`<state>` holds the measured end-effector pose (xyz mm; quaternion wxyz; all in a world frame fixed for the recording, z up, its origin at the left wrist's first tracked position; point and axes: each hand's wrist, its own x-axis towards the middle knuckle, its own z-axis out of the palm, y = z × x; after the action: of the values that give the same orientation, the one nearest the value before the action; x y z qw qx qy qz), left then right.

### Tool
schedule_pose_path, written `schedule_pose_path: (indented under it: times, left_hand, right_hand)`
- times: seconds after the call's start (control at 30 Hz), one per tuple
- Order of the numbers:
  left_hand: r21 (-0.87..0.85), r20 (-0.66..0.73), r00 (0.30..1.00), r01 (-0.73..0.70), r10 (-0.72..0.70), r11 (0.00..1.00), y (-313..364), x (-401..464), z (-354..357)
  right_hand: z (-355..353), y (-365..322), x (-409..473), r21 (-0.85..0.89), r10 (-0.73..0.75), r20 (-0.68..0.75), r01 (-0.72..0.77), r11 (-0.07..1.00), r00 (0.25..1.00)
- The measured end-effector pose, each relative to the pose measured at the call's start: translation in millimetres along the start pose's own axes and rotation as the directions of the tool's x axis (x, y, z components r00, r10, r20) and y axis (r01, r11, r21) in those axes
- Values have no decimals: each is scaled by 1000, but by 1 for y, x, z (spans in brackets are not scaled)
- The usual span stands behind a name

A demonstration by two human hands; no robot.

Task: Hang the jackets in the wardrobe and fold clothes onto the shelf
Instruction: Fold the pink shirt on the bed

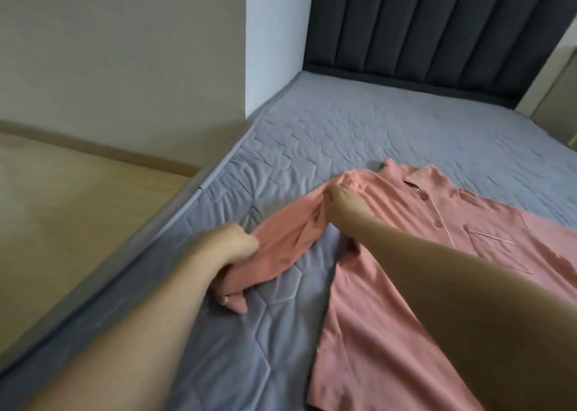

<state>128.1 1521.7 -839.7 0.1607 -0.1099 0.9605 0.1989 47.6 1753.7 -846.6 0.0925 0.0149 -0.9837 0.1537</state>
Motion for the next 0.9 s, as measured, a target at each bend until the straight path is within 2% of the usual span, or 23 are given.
schedule_pose_path:
  times: [0.07, 0.13, 0.17, 0.2, 0.23, 0.33, 0.37, 0.43, 0.47, 0.5, 0.53, 0.57, 0.6, 0.63, 0.67, 0.7, 0.73, 0.77, 0.83, 0.87, 0.9]
  left_hand:
    - [-278, 74, 974, -186, 214, 942, -6, -3, -11]
    - [-622, 33, 938, -251, 345, 742, -16, -6, -26]
    - [-723, -7, 927, -263, 374, 638, -22, -6, -35]
    - [-771, -22, 916, -271, 401, 576, -28, -6, -44]
    - [-776, 0, 904, -270, 428, 570, -33, -5, -52]
    - [-685, 188, 868, -220, 461, 694, -51, -5, -72]
    - [-686, 228, 860, -190, 456, 702, -58, -2, -79]
    - [-657, 211, 888, -181, 409, 732, -68, 5, -95]
    - [-525, 144, 925, -230, 351, 820, -74, 13, -103]
    - [-287, 77, 957, -247, 279, 925, -79, 20, -109]
    - [4, 33, 979, -201, 201, 980, -82, 25, -112]
    - [273, -2, 994, -106, 111, 956, -82, 26, -110]
    - [437, -53, 998, -9, 36, 900, -80, 28, -105]
    - [505, -116, 993, 47, 13, 862, -73, 33, -97]
    - [494, -193, 979, 41, 64, 869, -66, 35, -87]
    - [460, -245, 953, -46, 176, 887, -53, 41, -78]
    - [443, -235, 928, -163, 289, 882, -36, 49, -69]
    - [421, -158, 921, -264, 357, 868, -17, 56, -61]
    - [299, 42, 926, -369, 374, 880, 22, 76, -51]
    - [231, 82, 922, -386, 378, 893, 39, 87, -47]
    - [175, 60, 915, -403, 399, 898, 55, 100, -42]
  right_hand:
    - [-1, -18, 29, -17, -39, 29, 39, 999, 999]
    - [-1, -32, 53, -215, -141, 210, 186, 959, 967]
    - [2, -40, 60, -314, -172, 328, 279, 907, 929]
    - [7, -47, 64, -367, -160, 427, 332, 869, 890]
    - [14, -52, 68, -406, -141, 486, 366, 838, 863]
    - [28, -67, 83, -440, -123, 465, 349, 827, 877]
    - [27, -73, 90, -430, -135, 418, 326, 842, 898]
    - [20, -85, 108, -328, -138, 212, 203, 923, 968]
    - [18, -89, 116, -246, -114, 101, 136, 960, 988]
    - [17, -94, 121, -186, -94, 39, 99, 978, 995]
    - [18, -98, 123, -151, -102, 56, 109, 983, 993]
    - [22, -98, 123, -132, -139, 124, 155, 979, 982]
    - [25, -97, 119, -123, -176, 186, 201, 972, 967]
    - [27, -90, 117, -102, -190, 212, 215, 971, 959]
    - [27, -83, 115, -71, -175, 204, 193, 979, 963]
    - [25, -70, 117, -47, -144, 173, 154, 987, 974]
    - [22, -53, 119, -46, -103, 145, 111, 993, 984]
    - [17, -35, 121, -75, -66, 135, 77, 994, 989]
    - [4, 6, 124, -135, 6, 143, 13, 991, 990]
    - [-5, 23, 123, -160, 36, 134, -14, 987, 990]
    - [-11, 40, 123, -155, 67, 123, -47, 987, 990]
